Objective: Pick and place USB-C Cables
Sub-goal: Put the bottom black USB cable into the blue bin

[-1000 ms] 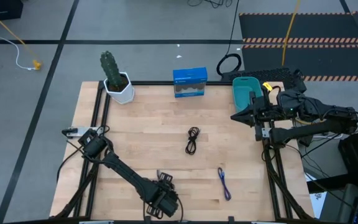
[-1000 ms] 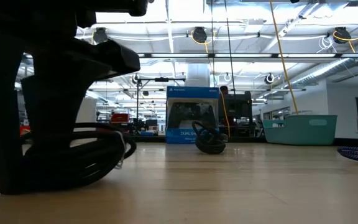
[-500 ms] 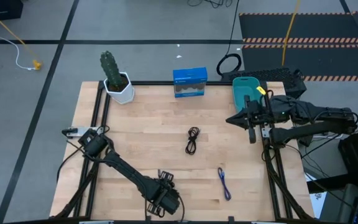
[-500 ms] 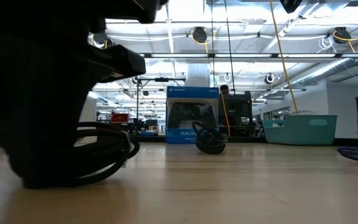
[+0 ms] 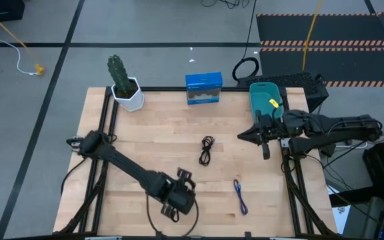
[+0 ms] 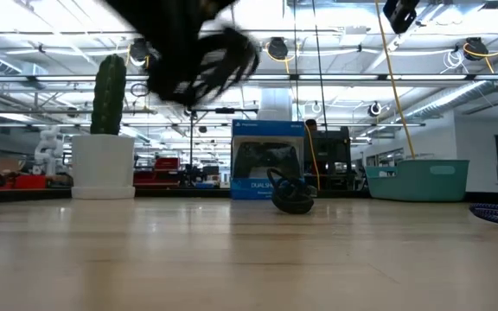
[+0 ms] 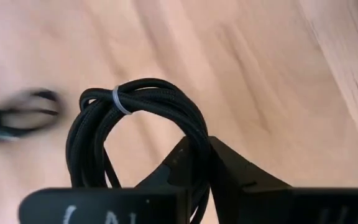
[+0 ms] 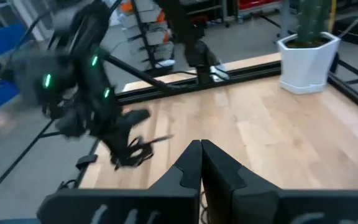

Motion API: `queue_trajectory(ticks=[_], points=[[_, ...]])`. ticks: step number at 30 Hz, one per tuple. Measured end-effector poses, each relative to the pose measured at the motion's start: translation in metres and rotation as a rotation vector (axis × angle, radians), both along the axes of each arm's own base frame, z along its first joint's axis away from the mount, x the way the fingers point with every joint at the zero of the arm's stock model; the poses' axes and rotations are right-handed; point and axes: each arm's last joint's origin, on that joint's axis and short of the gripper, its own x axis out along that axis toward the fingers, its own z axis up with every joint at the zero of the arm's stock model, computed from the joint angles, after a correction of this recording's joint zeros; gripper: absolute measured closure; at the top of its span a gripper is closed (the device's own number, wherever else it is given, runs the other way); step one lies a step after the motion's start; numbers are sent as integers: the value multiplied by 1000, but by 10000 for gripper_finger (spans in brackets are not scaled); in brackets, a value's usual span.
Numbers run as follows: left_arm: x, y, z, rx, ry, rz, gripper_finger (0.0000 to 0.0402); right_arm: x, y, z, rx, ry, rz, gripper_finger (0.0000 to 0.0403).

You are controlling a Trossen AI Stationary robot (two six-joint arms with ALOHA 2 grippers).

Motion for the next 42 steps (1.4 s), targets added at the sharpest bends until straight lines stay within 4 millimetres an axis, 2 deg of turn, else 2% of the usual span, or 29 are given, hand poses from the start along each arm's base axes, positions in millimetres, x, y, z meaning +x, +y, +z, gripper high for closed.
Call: queue_trajectory(ticks=[6,10,14,18,20,23,27,34,42], points=[[-11,37,60,52,-169,-10,367,3,7,-12,18,-19,36,403],[-25,57,93,95,-268,12,368,4,11,-22,27,-24,52,403],[-41,75,120,138,-355,53,368,7,14,-38,30,-47,68,403],[-59,88,132,130,-403,87,368,8,17,-53,43,-109,85,403],[-68,93,127,117,-425,105,368,8,18,-61,46,-135,90,403],[-80,98,109,92,-477,115,368,7,17,-69,37,-191,82,403],[-91,104,85,47,-659,107,368,7,15,-73,-2,-248,21,403],[-92,122,38,-51,-871,43,368,10,13,-77,-25,-243,-83,403],[-86,136,20,-183,-1088,-29,369,25,16,-80,-85,-296,-80,403]])
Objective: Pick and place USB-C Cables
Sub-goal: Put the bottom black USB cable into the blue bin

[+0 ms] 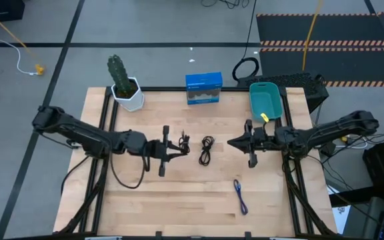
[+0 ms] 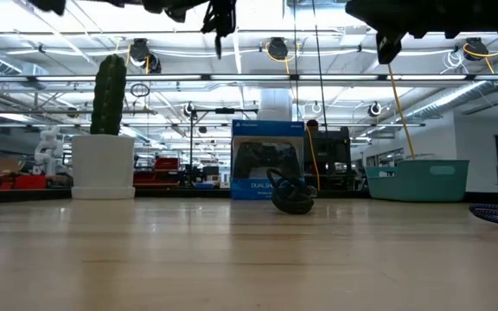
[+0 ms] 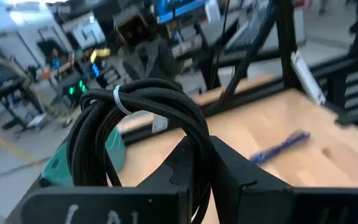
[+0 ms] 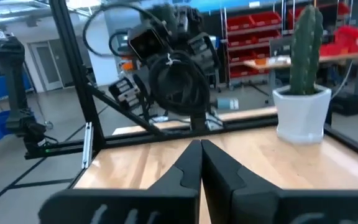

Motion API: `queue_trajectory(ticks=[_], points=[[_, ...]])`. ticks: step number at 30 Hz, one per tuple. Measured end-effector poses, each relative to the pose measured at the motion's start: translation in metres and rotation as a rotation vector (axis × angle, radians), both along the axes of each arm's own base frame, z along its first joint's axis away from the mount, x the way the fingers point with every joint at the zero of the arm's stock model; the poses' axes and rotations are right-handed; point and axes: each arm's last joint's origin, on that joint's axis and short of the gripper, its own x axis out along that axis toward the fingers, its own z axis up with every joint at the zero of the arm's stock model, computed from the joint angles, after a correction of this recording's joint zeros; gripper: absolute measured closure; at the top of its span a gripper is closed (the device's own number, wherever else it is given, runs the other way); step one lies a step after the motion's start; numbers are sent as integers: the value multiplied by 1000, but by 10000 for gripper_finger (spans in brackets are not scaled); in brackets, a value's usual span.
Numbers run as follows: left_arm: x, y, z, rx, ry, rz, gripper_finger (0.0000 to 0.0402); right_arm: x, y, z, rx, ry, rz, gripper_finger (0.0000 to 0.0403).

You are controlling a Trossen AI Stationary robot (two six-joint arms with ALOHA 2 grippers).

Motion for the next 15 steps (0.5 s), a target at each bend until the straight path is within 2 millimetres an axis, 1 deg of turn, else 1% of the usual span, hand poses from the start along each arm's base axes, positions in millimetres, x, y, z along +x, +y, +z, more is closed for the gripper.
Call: queue_trajectory(ticks=[2,4,8,11,15], points=[[3,1,-4,-14,-24,-25,369,3,0,-2,-14,-3,-2,403],[5,1,-9,-22,-13,-36,369,6,1,-3,-25,-7,-3,403],[14,2,-13,-42,-62,-86,369,11,2,-8,-29,8,-3,403],[25,2,-17,-62,-112,-126,369,14,2,-9,-33,-3,-4,403],[42,4,-28,-66,-99,-147,368,16,3,-9,-50,-13,-5,403]])
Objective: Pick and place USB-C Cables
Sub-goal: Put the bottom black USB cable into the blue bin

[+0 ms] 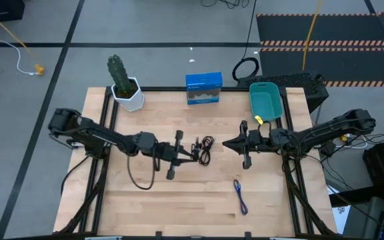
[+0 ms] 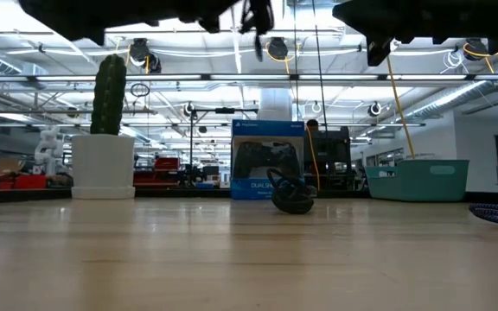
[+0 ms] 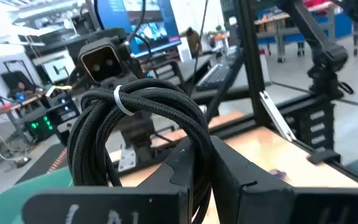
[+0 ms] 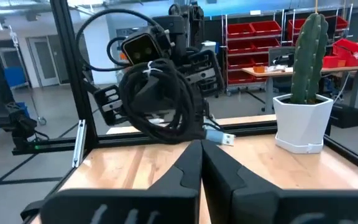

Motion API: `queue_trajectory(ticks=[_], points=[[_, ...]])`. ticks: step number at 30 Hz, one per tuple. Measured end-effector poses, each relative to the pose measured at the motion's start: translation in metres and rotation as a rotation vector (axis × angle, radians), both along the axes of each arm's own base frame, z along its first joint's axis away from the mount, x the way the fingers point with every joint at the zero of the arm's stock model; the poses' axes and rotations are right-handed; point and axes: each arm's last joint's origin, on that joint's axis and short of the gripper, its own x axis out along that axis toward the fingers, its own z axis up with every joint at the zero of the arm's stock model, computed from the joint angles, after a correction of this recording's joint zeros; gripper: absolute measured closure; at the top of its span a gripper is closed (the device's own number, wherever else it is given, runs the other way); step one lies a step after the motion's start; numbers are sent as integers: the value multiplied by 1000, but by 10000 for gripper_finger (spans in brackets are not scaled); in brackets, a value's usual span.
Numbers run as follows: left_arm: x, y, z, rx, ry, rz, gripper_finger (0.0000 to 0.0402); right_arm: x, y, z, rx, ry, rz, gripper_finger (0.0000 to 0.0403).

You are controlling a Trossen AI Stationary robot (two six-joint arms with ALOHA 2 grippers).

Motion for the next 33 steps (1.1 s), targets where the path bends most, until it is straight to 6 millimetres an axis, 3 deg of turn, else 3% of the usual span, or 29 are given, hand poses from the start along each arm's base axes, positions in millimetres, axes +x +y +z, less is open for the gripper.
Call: queue_trajectory(ticks=[6,14,23,33], points=[[26,4,-14,-15,49,-29,368,1,0,0,-41,0,-3,389],[47,1,-22,-4,58,-29,364,5,1,-6,-65,30,-3,291],[50,6,-20,43,36,-11,363,8,2,-7,-140,14,-6,195],[52,25,-19,64,25,41,362,24,-2,-3,-241,20,-94,168]])
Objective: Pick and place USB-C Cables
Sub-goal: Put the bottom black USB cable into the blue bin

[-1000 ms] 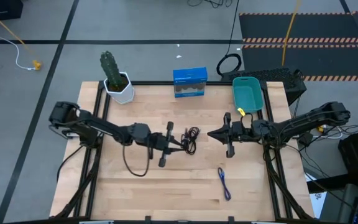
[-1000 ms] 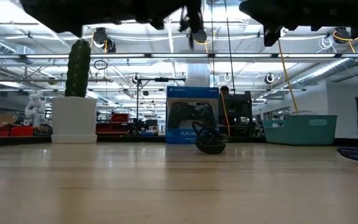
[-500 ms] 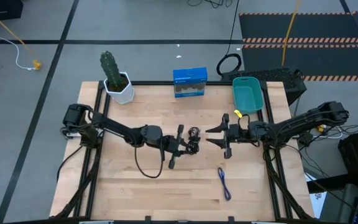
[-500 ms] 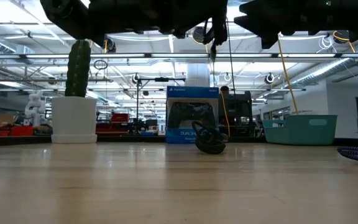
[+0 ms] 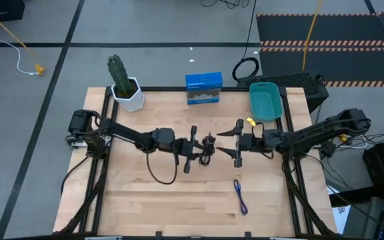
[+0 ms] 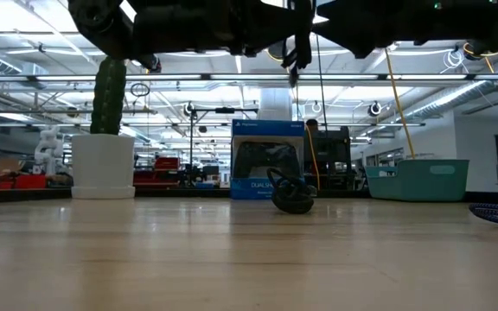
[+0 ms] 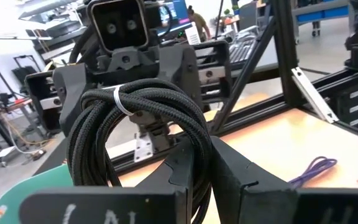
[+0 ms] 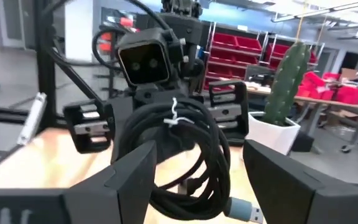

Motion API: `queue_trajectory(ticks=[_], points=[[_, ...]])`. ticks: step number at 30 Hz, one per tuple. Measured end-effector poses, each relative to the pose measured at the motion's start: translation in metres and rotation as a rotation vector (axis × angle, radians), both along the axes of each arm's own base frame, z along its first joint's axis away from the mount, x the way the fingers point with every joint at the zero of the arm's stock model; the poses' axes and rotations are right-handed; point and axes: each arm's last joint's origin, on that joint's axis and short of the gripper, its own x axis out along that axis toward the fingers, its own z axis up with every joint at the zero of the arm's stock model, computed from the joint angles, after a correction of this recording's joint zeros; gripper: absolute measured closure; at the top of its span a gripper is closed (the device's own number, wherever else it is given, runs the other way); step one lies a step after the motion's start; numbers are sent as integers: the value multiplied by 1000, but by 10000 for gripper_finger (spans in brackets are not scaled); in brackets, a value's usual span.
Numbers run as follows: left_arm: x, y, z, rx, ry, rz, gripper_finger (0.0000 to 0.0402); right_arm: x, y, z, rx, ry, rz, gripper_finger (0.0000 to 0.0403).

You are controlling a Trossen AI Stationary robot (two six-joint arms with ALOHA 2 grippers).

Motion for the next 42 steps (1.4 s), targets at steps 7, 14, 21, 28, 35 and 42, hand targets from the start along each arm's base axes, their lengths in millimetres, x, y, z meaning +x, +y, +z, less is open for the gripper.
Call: queue_trajectory(ticks=[7,14,21,28,35,42], points=[[0,4,0,29,-6,-11,362,10,-9,-4,-72,25,-76,171],[0,7,0,30,-5,-23,362,15,-14,-6,-104,0,-53,172],[0,6,-1,41,2,-26,362,21,-19,-12,-125,-9,-41,173],[0,6,-3,42,16,-32,362,24,-19,-14,-149,-23,-41,218],[0,6,-3,42,17,-38,362,25,-18,-14,-150,-20,-34,291],[0,6,-3,41,16,-39,362,25,-18,-14,-149,-19,-36,352]])
